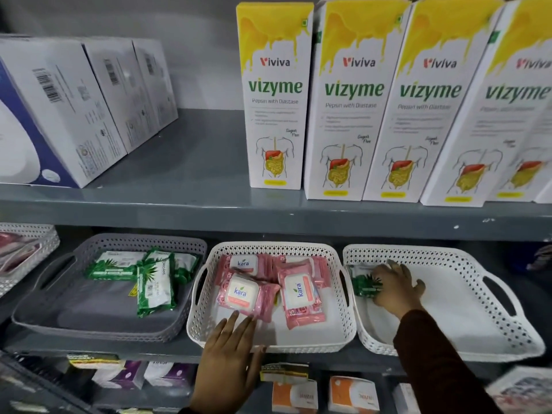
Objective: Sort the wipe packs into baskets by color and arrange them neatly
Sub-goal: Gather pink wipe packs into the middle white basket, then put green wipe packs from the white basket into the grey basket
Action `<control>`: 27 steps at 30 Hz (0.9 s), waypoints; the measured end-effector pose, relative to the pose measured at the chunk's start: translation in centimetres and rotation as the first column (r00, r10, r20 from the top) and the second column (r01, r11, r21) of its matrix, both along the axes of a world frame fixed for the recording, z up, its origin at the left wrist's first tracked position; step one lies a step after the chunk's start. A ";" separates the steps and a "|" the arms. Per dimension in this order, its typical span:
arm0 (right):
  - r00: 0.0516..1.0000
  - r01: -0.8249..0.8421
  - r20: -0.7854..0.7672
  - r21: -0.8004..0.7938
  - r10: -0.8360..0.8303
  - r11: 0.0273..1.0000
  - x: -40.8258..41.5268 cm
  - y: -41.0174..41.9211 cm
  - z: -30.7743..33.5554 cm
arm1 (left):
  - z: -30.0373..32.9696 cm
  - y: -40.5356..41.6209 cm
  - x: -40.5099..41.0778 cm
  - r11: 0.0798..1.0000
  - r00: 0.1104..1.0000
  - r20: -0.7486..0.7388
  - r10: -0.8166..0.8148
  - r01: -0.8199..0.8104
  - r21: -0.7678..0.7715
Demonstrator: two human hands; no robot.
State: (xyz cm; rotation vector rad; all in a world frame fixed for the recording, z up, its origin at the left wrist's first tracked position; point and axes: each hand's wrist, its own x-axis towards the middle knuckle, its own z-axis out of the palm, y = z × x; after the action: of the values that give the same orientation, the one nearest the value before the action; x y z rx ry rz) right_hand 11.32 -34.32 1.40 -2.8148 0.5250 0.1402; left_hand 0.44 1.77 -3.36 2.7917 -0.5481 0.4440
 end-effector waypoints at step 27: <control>0.812 -0.513 0.511 0.396 0.281 0.762 -1.4 30.1 4.6 | 2.5 25.6 -2.1 0.951 0.950 -0.120 0.289 -0.300 -0.083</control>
State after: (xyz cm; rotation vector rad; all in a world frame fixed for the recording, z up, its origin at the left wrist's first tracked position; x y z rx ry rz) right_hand 9.95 -4.21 6.05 -2.2657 -0.2214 -0.2198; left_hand -1.65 27.40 -0.88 2.7868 -0.0803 0.3668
